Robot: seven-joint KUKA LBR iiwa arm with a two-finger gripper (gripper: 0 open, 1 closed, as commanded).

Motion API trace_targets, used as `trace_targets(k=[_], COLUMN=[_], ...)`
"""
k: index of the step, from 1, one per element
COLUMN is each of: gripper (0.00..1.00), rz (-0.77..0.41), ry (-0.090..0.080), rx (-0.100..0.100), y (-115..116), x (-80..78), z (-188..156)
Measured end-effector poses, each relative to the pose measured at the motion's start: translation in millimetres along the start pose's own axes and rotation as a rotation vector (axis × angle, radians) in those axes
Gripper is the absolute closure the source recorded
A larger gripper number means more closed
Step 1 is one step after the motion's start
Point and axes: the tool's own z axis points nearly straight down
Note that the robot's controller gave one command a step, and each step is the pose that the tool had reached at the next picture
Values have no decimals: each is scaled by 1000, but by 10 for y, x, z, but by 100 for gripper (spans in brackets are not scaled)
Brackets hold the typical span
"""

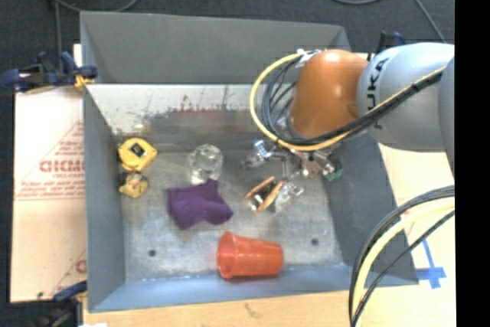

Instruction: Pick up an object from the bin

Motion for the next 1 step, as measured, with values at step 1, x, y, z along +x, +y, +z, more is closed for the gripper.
trace_targets(k=[1], gripper=[100], rz=[-59], ry=[1], rx=[1], y=[57], x=[715], z=[-352])
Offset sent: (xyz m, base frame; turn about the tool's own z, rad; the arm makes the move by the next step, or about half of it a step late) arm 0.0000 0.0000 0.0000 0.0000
